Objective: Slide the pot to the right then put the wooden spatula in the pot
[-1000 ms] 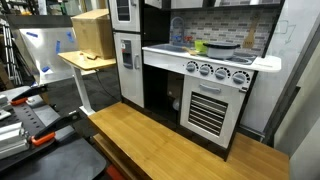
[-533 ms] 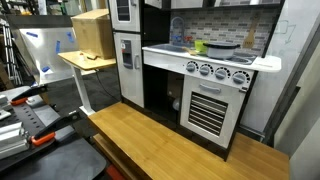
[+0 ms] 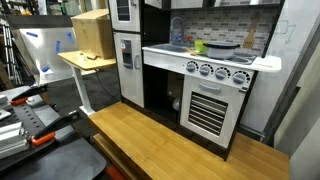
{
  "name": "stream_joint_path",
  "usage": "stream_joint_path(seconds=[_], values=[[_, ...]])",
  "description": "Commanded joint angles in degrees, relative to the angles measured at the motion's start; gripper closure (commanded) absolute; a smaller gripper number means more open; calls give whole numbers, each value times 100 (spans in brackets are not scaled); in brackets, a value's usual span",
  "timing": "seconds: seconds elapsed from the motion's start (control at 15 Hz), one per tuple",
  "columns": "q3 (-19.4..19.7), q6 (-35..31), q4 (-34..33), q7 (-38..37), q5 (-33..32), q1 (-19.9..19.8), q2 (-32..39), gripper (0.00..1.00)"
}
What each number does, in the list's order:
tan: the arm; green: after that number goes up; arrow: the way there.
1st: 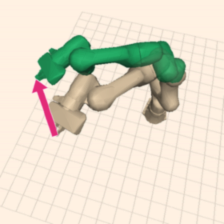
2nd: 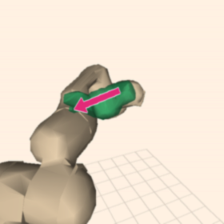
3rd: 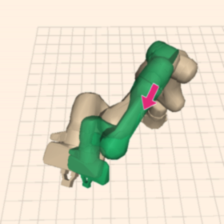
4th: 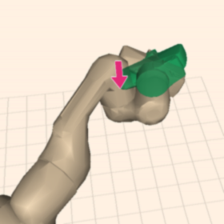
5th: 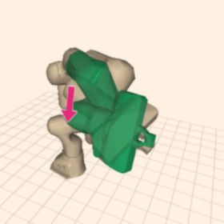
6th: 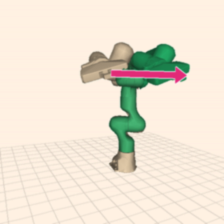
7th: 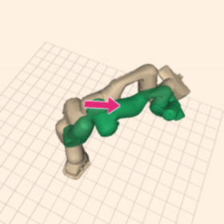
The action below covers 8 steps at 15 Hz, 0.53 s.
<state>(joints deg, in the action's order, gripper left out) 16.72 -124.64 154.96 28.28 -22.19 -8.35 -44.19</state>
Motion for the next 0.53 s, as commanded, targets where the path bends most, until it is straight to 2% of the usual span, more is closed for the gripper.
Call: stream_joint_path(seconds=[0.0, 0.27, 0.4, 0.47], values=[[485, -928, -244, 984, -115, 268, 732, 0], [840, -1991, -347, 2379, 460, 731, 1389, 0], [906, -1940, -460, 3121, 874, 1008, 1635, 0], [553, -1966, -252, 2621, 796, 597, 1437, 0]])
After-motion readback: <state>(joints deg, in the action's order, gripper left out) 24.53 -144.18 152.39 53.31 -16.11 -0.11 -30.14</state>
